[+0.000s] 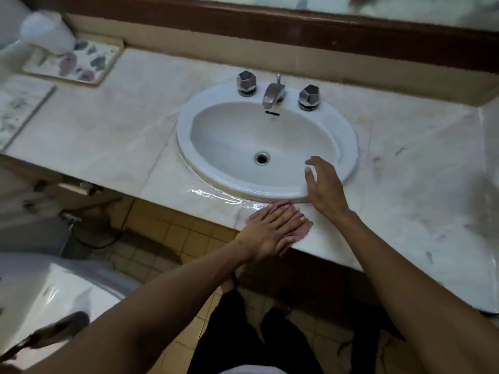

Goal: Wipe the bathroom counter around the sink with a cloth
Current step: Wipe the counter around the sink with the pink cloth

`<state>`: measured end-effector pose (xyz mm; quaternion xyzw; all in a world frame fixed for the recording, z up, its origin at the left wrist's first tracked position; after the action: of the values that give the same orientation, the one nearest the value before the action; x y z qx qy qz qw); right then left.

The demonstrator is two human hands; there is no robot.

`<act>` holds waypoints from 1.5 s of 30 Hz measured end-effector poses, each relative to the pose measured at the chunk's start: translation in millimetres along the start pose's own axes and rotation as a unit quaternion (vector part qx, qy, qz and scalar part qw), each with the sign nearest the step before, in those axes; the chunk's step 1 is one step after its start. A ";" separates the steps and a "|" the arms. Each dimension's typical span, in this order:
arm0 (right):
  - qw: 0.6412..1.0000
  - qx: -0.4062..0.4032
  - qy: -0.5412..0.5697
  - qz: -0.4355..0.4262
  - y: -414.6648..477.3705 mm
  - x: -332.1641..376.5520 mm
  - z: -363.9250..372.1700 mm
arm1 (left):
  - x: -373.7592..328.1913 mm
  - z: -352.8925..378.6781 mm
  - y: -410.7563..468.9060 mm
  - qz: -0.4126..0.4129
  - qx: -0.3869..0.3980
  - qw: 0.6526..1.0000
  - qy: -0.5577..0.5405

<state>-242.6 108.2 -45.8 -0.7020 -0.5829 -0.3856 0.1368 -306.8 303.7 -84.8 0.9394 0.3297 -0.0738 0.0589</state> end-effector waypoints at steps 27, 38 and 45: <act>0.974 0.134 -0.075 -0.164 28.9 241.9 289.1 | 380.3 -75.3 -256.6 -0.472 -0.112 0.874 -0.001; 0.977 0.120 -0.079 -0.156 51.7 270.1 330.4 | 343.5 -63.0 -192.0 -0.420 -0.137 0.896 -0.041; 0.982 0.096 -0.056 -0.152 89.9 275.8 349.6 | 418.3 -68.4 -173.5 -0.267 -0.129 0.955 -0.007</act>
<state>-19.7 503.7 -61.9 -0.6089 -0.7243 -0.3038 0.1106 -86.2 704.6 -102.6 0.8010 0.5748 -0.0504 0.1598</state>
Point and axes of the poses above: each hand's wrist, its own y-axis towards the middle knuckle, its own z-axis out of the palm, x = y × z, the point moved 2 cm from there along y, towards the middle knuckle, and after that the axes turned 15 degrees about -x, right-handed, at the moved point
